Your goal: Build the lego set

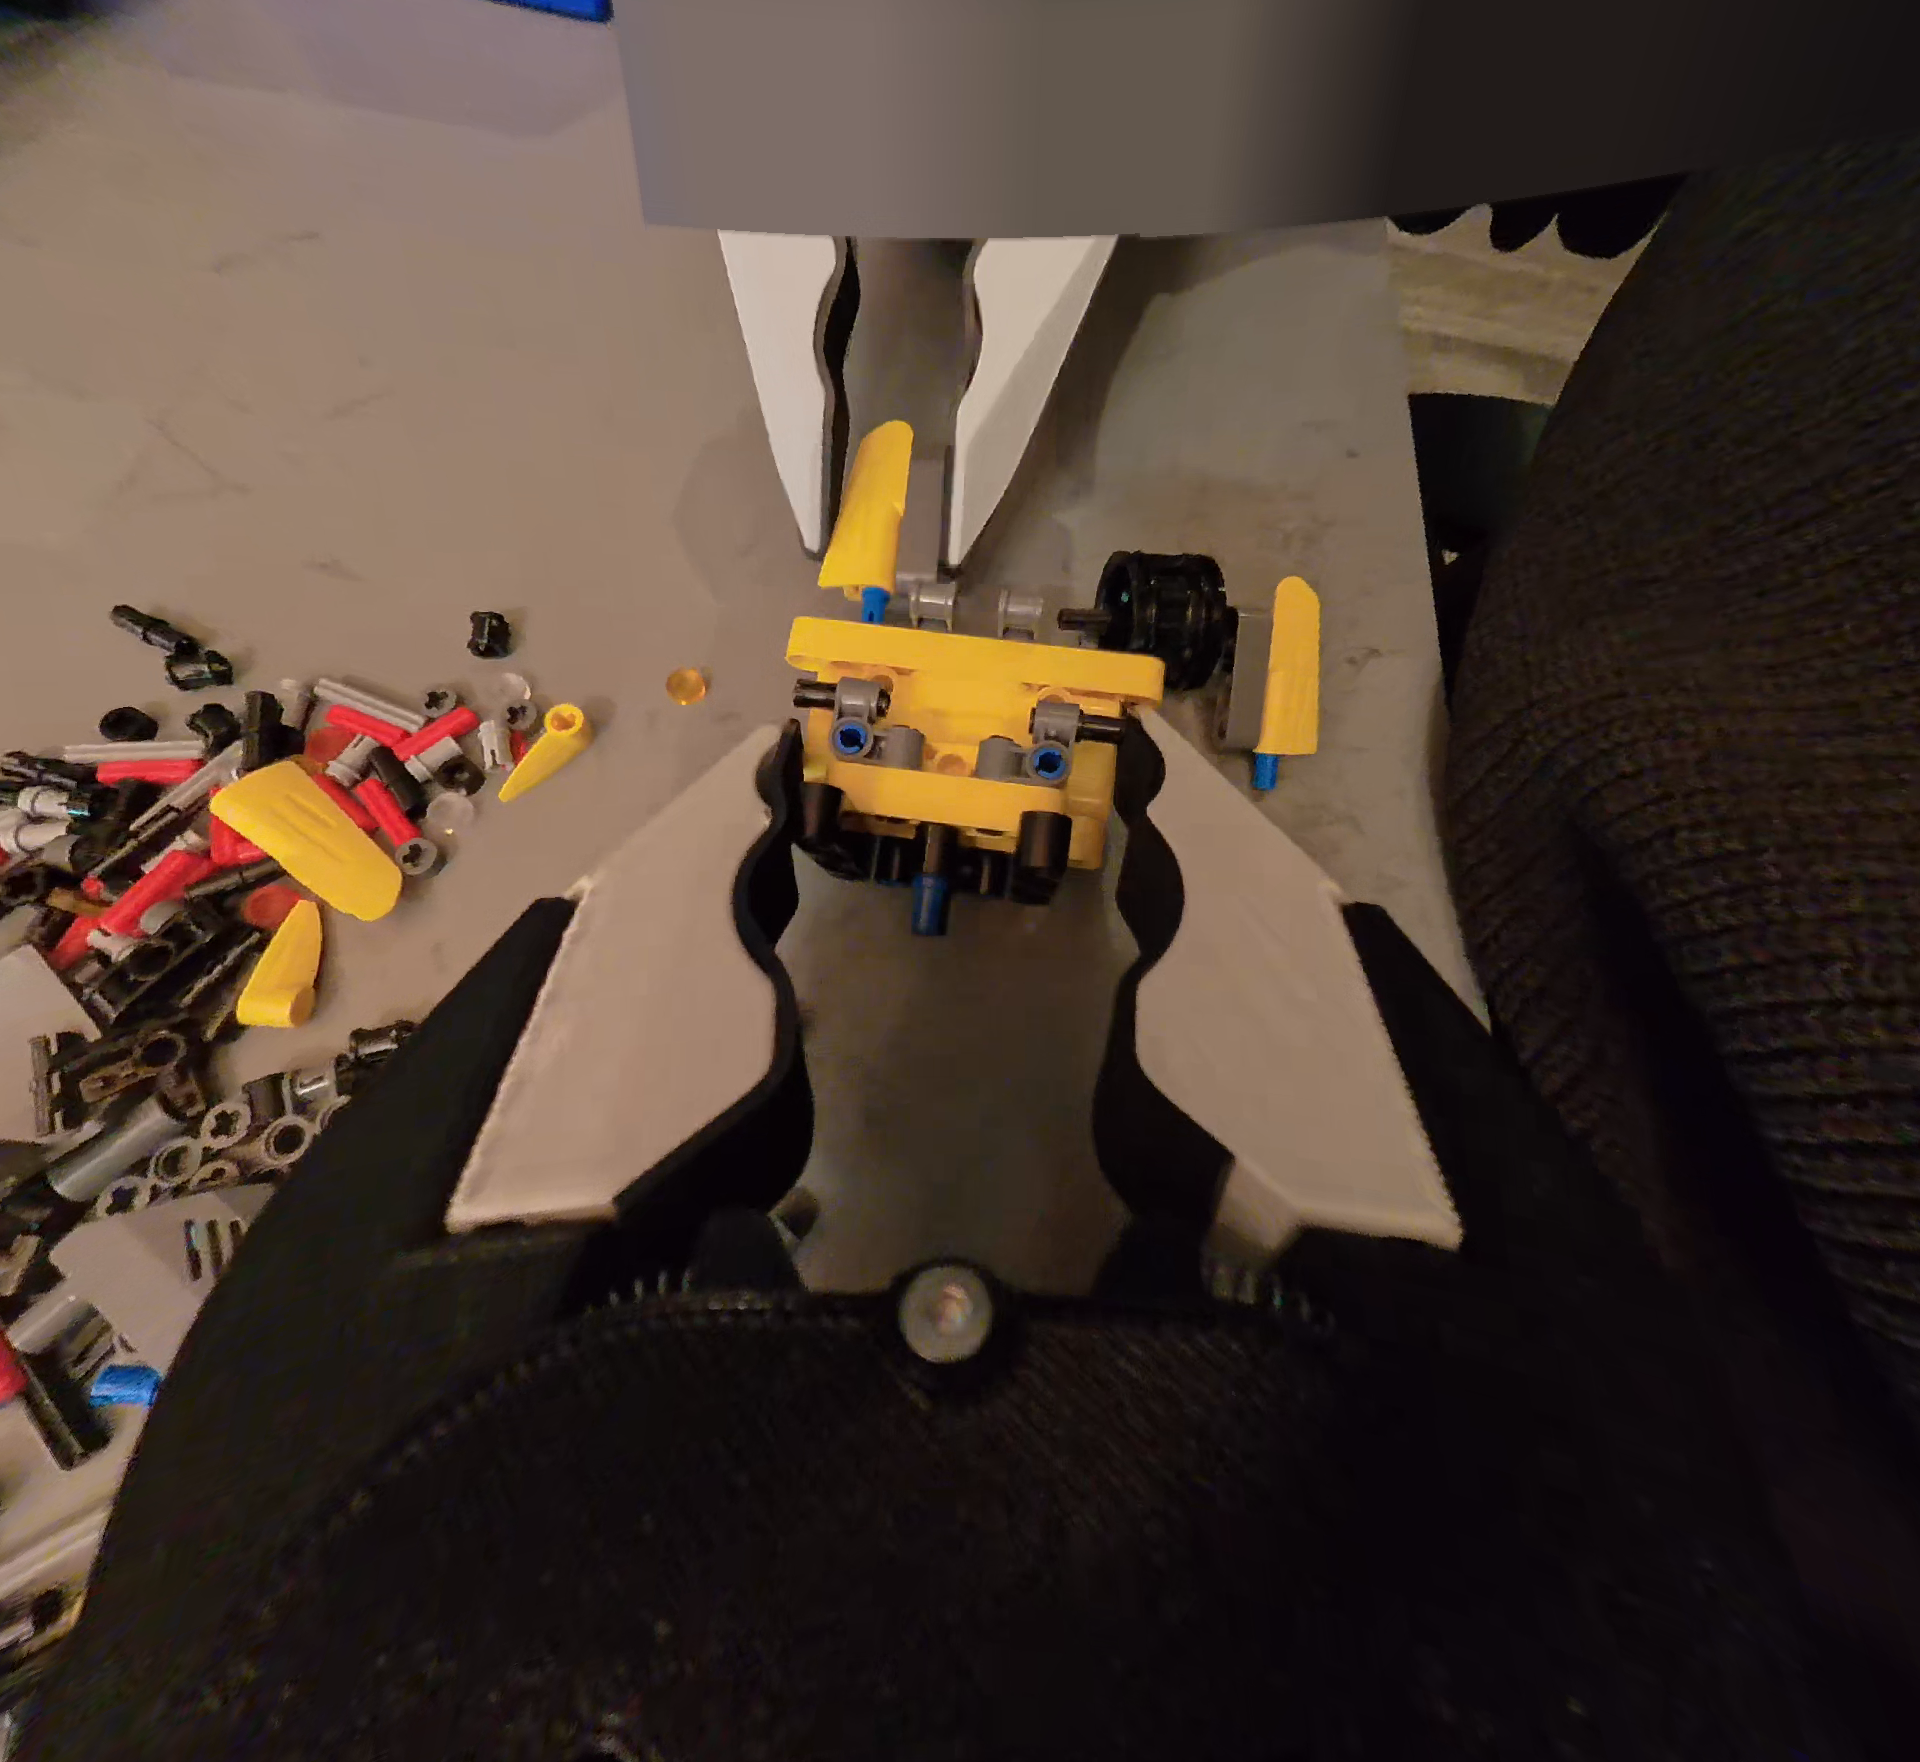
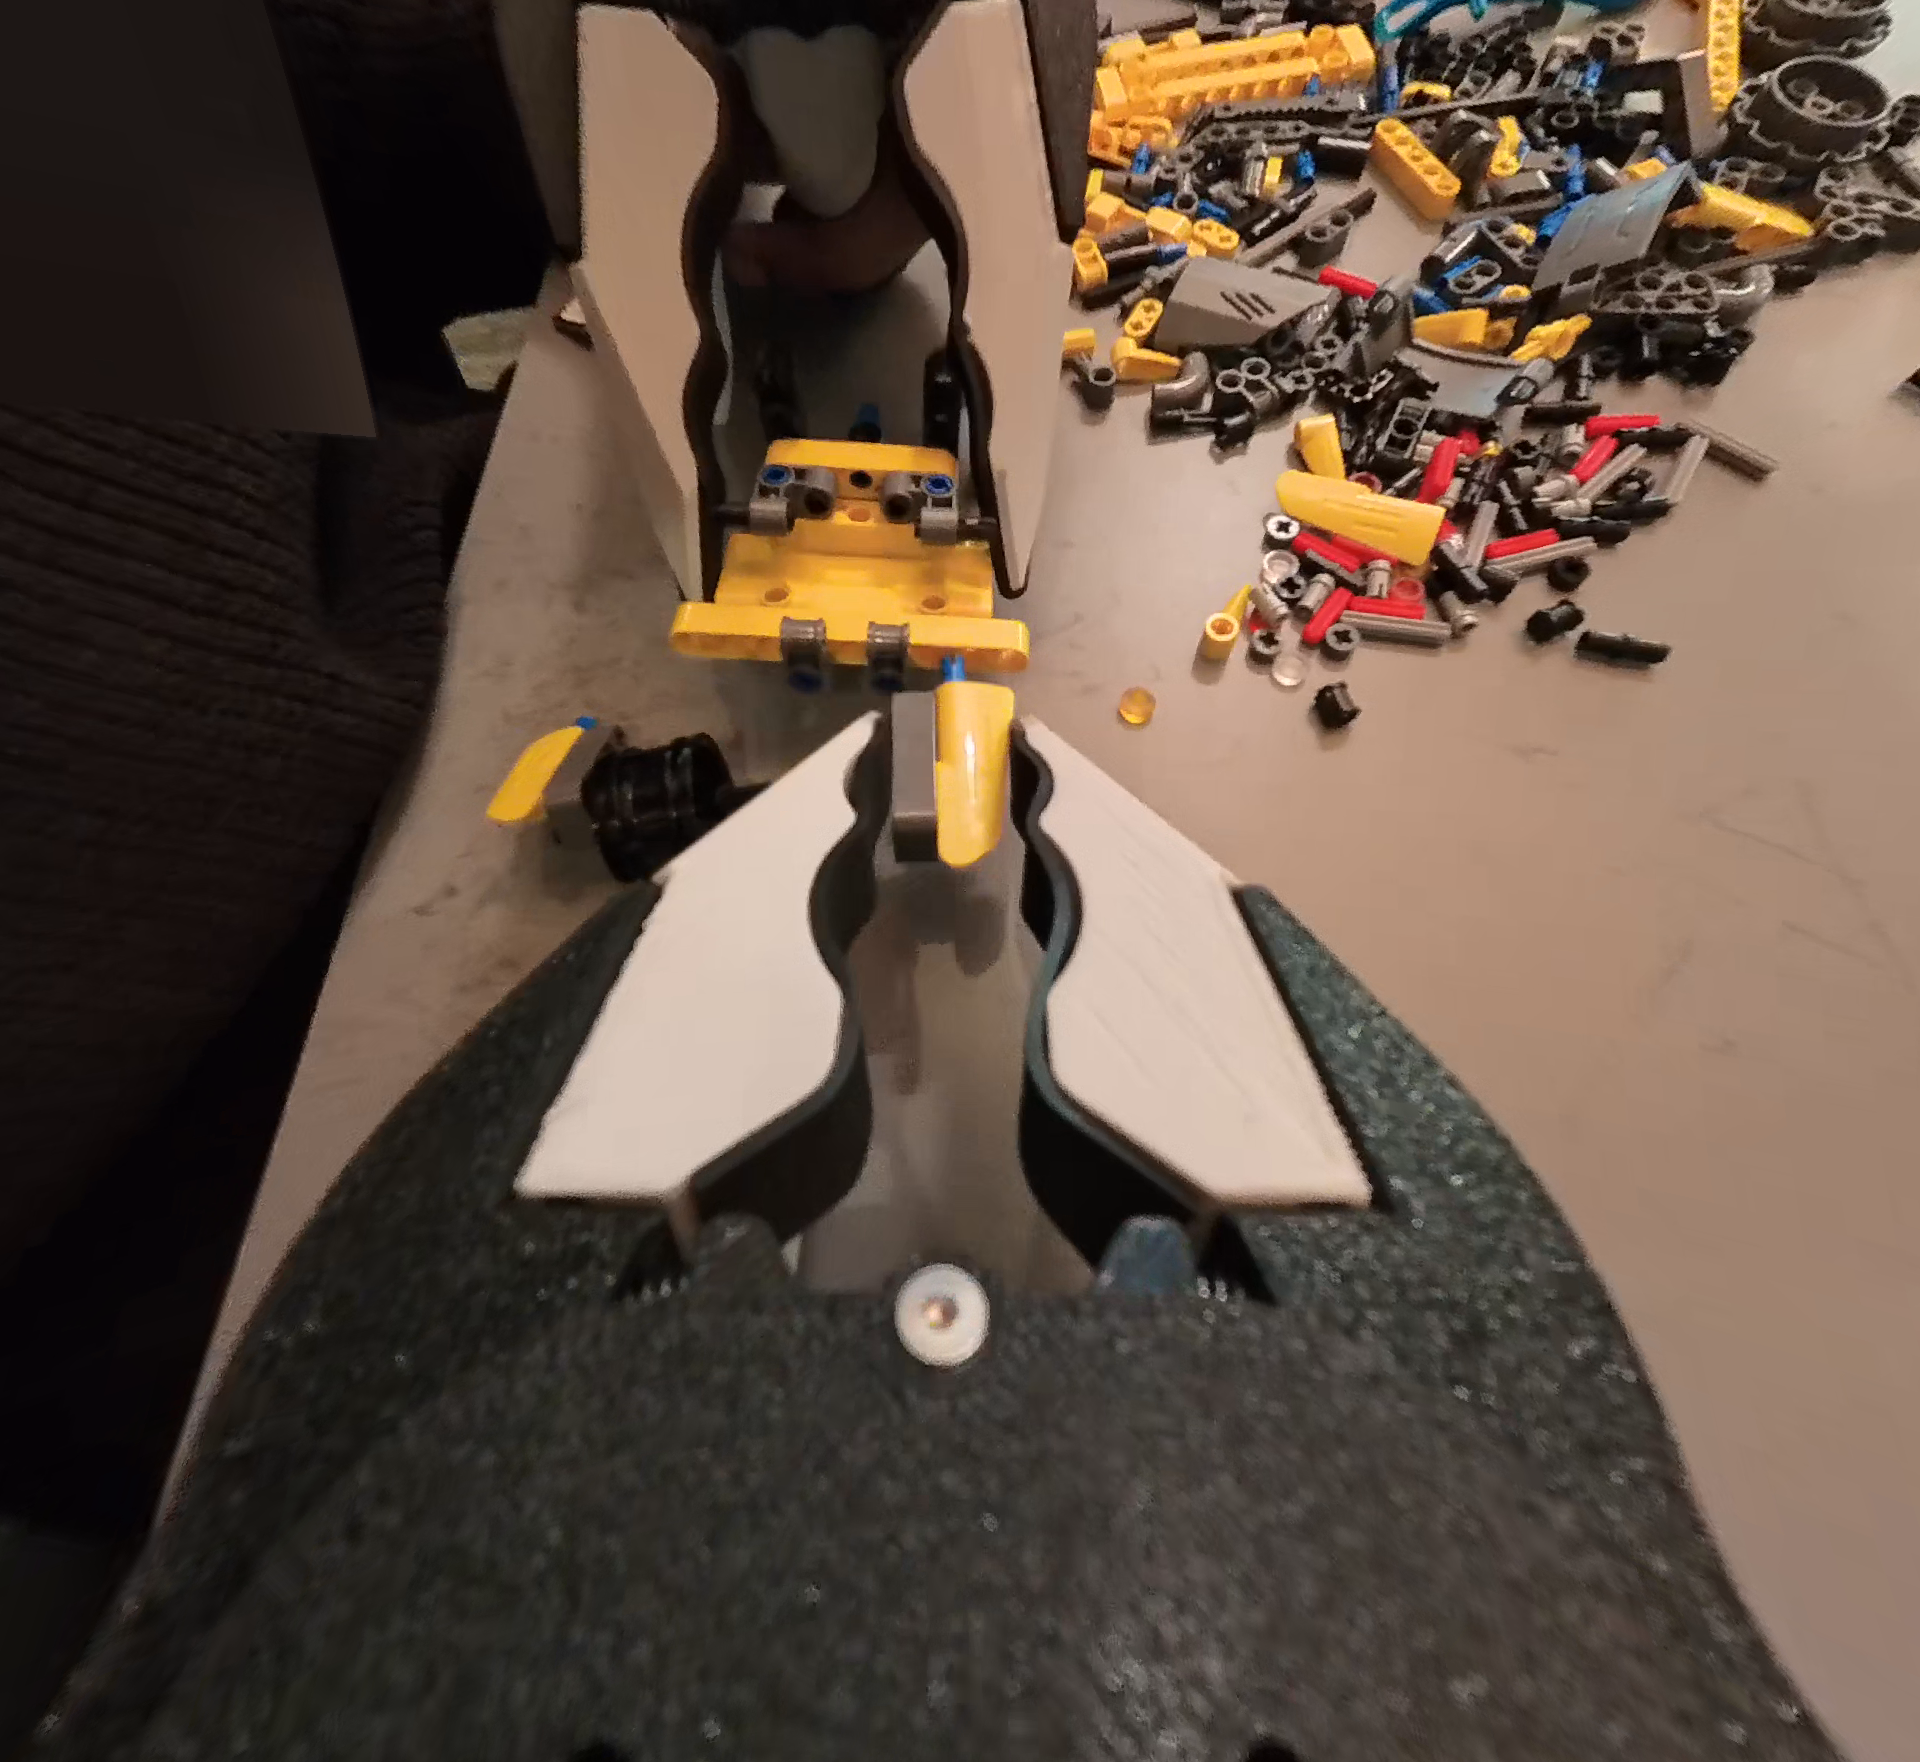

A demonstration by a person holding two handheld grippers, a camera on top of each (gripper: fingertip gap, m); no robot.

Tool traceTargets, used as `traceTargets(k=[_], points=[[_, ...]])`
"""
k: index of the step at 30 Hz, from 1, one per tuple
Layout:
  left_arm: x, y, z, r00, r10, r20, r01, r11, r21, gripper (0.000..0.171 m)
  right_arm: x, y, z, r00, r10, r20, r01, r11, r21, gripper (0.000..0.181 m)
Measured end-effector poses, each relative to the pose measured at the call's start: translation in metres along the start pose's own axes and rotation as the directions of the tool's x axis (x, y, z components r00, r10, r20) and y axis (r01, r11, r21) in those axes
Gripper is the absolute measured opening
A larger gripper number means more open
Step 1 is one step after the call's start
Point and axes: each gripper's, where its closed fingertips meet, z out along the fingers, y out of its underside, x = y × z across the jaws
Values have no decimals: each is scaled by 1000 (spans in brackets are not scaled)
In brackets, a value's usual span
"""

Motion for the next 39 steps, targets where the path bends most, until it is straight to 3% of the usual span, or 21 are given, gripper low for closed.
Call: traceTargets(k=[19,27,31,36,39], points=[[6,-8,0,1000,27,-11,-27,999,45,56,-1,-2,-2,1000,14,2,-14,1000,18,22],[2,10,15,1000,20,8,-19,994,-106,56,2,18,11,999,14,-31,-18,992,-122,22],[2,13,16,1000,25,14,-23,992,-126,58,4,19,11,999,42,-28,-45,990,-131,22],[6,21,13,998,56,1,-54,973,-223,93,6,21,13,999,40,-37,-45,988,-149,22],[4,13,10,993,116,26,-106,960,-258,97,6,21,13,998,42,-40,-47,988,-148,22]])
